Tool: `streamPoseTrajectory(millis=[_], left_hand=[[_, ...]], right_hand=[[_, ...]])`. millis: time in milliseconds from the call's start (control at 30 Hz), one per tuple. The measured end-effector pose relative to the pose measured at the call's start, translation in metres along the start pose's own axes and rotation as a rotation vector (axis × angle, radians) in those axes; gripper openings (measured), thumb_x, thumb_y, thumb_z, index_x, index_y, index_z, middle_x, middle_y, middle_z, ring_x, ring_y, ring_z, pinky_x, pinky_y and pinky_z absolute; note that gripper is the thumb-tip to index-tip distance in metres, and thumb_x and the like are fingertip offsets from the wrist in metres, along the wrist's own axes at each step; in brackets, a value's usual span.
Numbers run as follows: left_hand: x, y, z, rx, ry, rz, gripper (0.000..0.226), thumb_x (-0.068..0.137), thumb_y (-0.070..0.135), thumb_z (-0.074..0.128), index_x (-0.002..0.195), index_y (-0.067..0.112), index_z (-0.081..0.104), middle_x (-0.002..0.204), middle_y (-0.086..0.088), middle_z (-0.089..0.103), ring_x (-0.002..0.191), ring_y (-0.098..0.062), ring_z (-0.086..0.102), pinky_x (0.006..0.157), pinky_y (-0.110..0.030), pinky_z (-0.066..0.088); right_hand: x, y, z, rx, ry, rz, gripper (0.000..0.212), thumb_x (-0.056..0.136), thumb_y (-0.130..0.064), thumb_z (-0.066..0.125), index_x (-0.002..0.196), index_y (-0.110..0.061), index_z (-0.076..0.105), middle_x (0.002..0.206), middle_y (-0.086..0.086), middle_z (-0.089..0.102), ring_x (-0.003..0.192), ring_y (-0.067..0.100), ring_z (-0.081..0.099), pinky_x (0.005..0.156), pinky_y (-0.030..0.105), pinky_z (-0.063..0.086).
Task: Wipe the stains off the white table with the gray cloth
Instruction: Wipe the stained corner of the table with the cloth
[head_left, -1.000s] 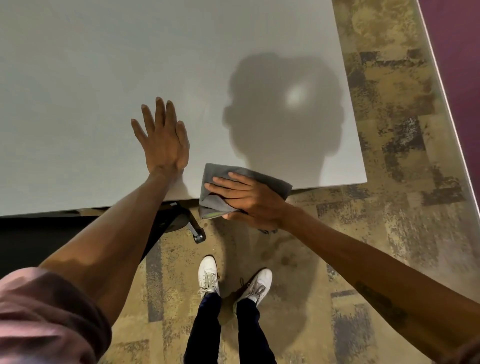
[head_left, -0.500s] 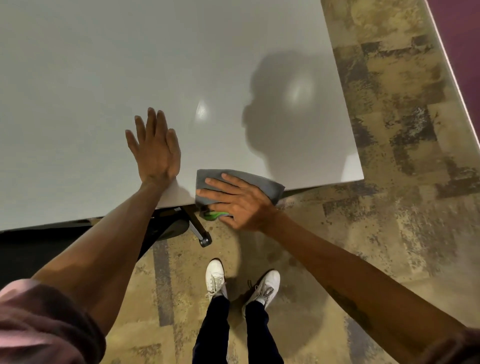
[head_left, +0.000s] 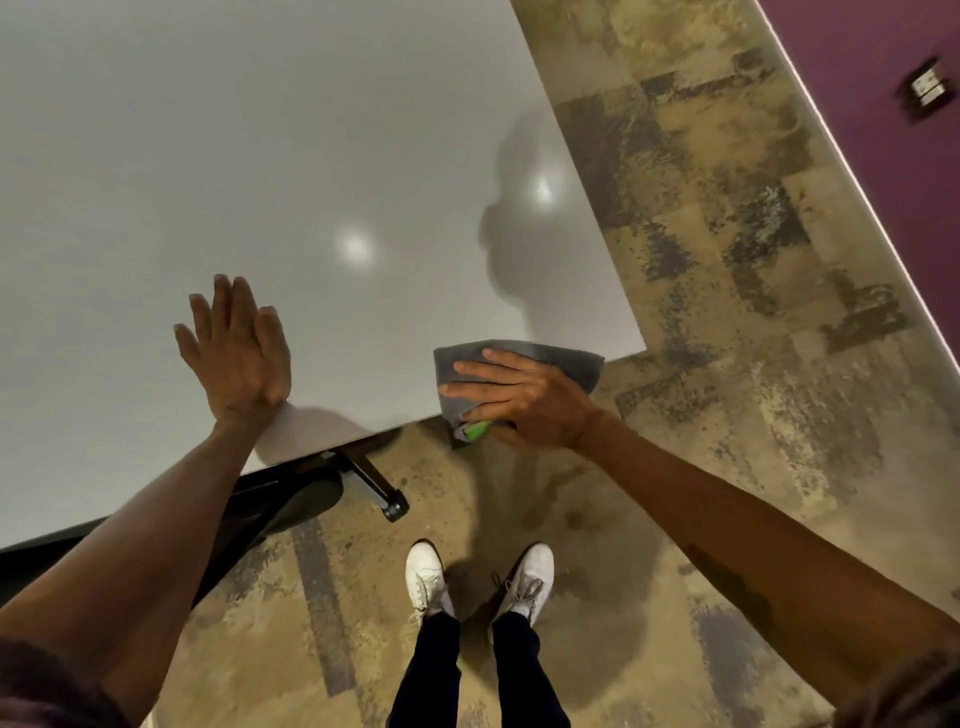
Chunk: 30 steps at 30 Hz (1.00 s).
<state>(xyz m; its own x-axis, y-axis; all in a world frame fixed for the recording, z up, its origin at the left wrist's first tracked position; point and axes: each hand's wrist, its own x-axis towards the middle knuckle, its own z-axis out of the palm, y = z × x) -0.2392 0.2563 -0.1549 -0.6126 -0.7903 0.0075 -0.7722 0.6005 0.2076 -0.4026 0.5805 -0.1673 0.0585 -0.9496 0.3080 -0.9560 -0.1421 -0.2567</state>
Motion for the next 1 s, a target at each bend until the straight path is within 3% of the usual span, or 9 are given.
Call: streamPoseTrajectory(millis=[133,267,467,600,733,800,867,933,1000], left_hand=[[-0.001,0.001,0.001,0.005,0.015,0.016,0.046,0.11,0.036,0.026,0.147,0.013,0.039,0.161,-0.006,0.036,0.15,-0.039,0.027,0.118,-0.065,0.021],[0.001,0.002,0.002,0.017,0.028,0.018,0.046,0.109,0.036,0.027,0.146,0.012,0.039,0.16,-0.008,0.038,0.148,-0.041,0.03,0.116,-0.066,0.023],[0.003,0.0,0.008,0.065,0.072,0.045,0.047,0.108,0.038,0.029,0.144,0.01,0.04,0.155,-0.01,0.041,0.14,-0.041,0.036,0.11,-0.065,0.03],[0.003,0.001,0.011,0.103,0.09,0.039,0.046,0.109,0.039,0.028,0.141,0.009,0.041,0.152,-0.009,0.044,0.133,-0.042,0.04,0.104,-0.064,0.035],[0.003,0.002,0.009,0.1,0.091,0.031,0.047,0.108,0.041,0.029,0.139,0.008,0.043,0.152,-0.012,0.044,0.134,-0.044,0.04,0.105,-0.065,0.035],[0.002,0.005,0.009,0.106,0.094,0.03,0.046,0.108,0.041,0.031,0.138,0.007,0.043,0.151,-0.013,0.044,0.134,-0.045,0.04,0.105,-0.065,0.034],[0.002,0.005,0.008,0.111,0.087,0.028,0.046,0.107,0.041,0.033,0.135,0.007,0.044,0.149,-0.013,0.045,0.132,-0.045,0.04,0.105,-0.066,0.035],[0.001,0.007,0.006,0.118,0.078,0.026,0.046,0.107,0.042,0.033,0.133,0.006,0.044,0.148,-0.014,0.045,0.132,-0.046,0.041,0.105,-0.067,0.036],[-0.001,0.009,0.004,0.12,0.077,0.034,0.045,0.107,0.042,0.033,0.132,0.006,0.044,0.148,-0.014,0.045,0.131,-0.046,0.041,0.104,-0.067,0.036]], right_hand=[[-0.034,0.021,-0.018,-0.055,-0.075,0.049,0.018,0.091,-0.024,0.062,0.104,-0.026,0.075,0.146,-0.002,0.054,0.142,0.017,0.041,0.116,0.045,0.035],[-0.066,0.041,-0.036,-0.051,-0.042,0.098,0.019,0.091,-0.017,0.058,0.098,-0.021,0.075,0.146,0.0,0.053,0.143,0.019,0.039,0.118,0.048,0.034],[-0.103,0.052,-0.057,-0.073,-0.004,0.203,0.021,0.092,-0.016,0.061,0.107,-0.017,0.075,0.144,0.0,0.054,0.142,0.023,0.041,0.118,0.049,0.033],[-0.126,0.053,-0.067,-0.081,0.004,0.311,0.022,0.094,-0.016,0.055,0.099,-0.01,0.075,0.142,0.006,0.057,0.14,0.029,0.043,0.118,0.051,0.031],[-0.149,0.04,-0.078,-0.025,0.219,0.738,0.022,0.081,0.002,0.064,0.099,-0.004,0.075,0.137,0.003,0.06,0.126,0.024,0.059,0.102,0.046,0.052],[-0.144,0.034,-0.09,0.073,0.418,1.002,0.028,0.083,0.003,0.06,0.104,-0.007,0.076,0.13,-0.011,0.063,0.108,0.01,0.067,0.094,0.03,0.057],[-0.126,0.033,-0.103,0.37,0.69,1.269,0.033,0.084,-0.002,0.053,0.1,-0.017,0.078,0.109,-0.031,0.068,0.084,-0.01,0.066,0.073,0.007,0.052],[-0.108,0.045,-0.113,0.758,0.986,1.569,0.032,0.08,-0.004,0.05,0.086,-0.021,0.077,0.078,-0.019,0.073,0.072,0.002,0.067,0.055,0.011,0.051],[-0.096,0.058,-0.119,1.034,1.123,1.807,0.025,0.08,-0.002,0.05,0.09,-0.004,0.073,0.075,0.005,0.065,0.071,0.023,0.063,0.049,0.022,0.048]])
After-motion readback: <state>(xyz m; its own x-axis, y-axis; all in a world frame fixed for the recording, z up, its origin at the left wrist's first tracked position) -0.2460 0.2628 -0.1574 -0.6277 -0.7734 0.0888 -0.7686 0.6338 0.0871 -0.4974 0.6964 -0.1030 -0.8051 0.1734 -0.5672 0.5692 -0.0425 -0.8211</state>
